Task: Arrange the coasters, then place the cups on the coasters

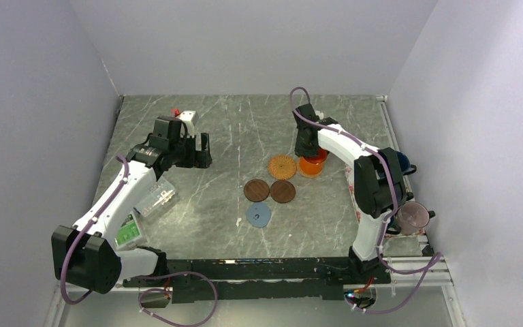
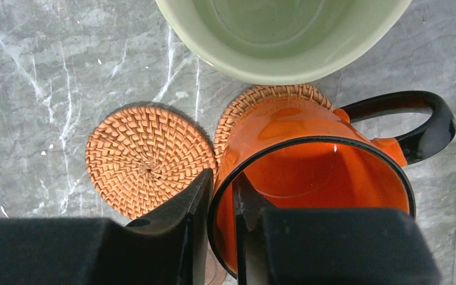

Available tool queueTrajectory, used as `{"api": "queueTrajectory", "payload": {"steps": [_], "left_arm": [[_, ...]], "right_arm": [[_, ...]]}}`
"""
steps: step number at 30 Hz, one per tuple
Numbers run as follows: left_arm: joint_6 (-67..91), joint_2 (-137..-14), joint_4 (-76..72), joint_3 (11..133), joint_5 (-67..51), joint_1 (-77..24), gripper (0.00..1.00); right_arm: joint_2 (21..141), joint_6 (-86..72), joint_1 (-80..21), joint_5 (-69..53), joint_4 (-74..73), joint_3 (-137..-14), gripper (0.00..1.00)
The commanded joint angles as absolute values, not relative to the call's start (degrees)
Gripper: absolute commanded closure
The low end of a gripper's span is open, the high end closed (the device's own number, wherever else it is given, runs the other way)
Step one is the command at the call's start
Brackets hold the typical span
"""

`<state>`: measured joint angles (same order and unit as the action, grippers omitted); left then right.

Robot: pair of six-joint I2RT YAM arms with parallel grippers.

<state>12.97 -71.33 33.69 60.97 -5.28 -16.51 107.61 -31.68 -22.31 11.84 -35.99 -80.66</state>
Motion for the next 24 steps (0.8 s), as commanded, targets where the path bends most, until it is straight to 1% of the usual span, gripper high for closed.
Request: {"api": "queueTrajectory", "payload": {"steps": [1,8,17,24], "left_arm": [[13.1,-70.1,32.5,61.3,-6.0,-16.4,0.07],[13.1,-70.0,32.6,61.3,-5.9,-16.4,0.07],[12.9,-70.3,32.6,61.3,-5.9,-16.4,0.07],[13.0,-69.8,32.4,61.2,-5.4,-16.4,0.07]], "right_arm": [[107.4,-32.3,-22.7,11.9,-36.4,-83.3,0.77],[106.6,-32.3,-22.7,10.9,-37.4,-84.4,0.67],[100.6,-30.4,-22.7,8.8,-39.6,-85.5,0.48],[92.6,-27.5,-21.7,15.1,-44.9,-86.5,0.35]]}}
